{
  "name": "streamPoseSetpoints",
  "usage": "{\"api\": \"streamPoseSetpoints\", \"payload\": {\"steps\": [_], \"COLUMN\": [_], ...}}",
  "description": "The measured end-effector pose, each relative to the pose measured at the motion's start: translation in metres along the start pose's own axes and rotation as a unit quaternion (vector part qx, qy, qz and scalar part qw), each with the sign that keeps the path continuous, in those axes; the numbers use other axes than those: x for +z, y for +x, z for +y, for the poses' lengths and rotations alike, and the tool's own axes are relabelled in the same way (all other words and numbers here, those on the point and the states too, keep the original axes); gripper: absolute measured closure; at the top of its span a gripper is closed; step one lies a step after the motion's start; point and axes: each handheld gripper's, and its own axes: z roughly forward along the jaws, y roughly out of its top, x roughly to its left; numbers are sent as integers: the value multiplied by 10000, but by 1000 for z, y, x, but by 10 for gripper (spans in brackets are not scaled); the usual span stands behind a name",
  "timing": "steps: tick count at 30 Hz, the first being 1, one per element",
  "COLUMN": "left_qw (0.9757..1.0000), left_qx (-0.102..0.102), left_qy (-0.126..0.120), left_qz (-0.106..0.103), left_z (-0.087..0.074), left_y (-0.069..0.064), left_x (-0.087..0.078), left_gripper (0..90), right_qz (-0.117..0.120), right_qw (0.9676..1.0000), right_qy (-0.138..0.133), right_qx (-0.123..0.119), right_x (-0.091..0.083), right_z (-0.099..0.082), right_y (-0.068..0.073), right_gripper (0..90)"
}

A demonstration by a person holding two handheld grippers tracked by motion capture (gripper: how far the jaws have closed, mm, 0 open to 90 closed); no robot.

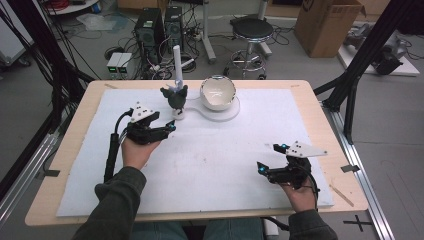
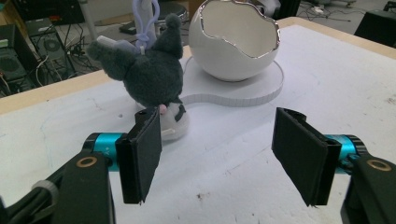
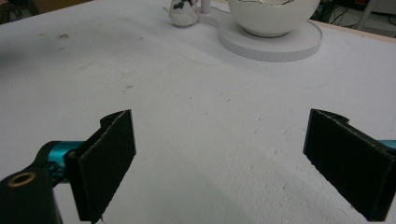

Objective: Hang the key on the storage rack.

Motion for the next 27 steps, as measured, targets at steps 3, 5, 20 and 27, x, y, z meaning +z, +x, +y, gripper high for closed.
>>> {"api": "streamPoseSetpoints", "payload": {"steps": [3,5,20,27], "left_qw": [10000,10000,9999,9998], "left_qx": [-27,-55,8,37], "left_qy": [-18,-16,49,45], "left_qz": [-21,-32,-133,-184], "left_z": [-1,-2,-4,-6], "left_y": [0,0,-1,-4], "left_x": [-3,-5,-16,-22], "left_gripper": [327,326,280,265], "right_qz": [4,0,-61,-74], "right_qw": [10000,10000,10000,10000], "right_qy": [16,2,27,11], "right_qx": [16,-8,22,44], "right_x": [-1,0,-1,-1], "right_z": [0,0,-1,-1], "right_y": [1,1,0,0], "right_gripper": [87,87,86,86]}}
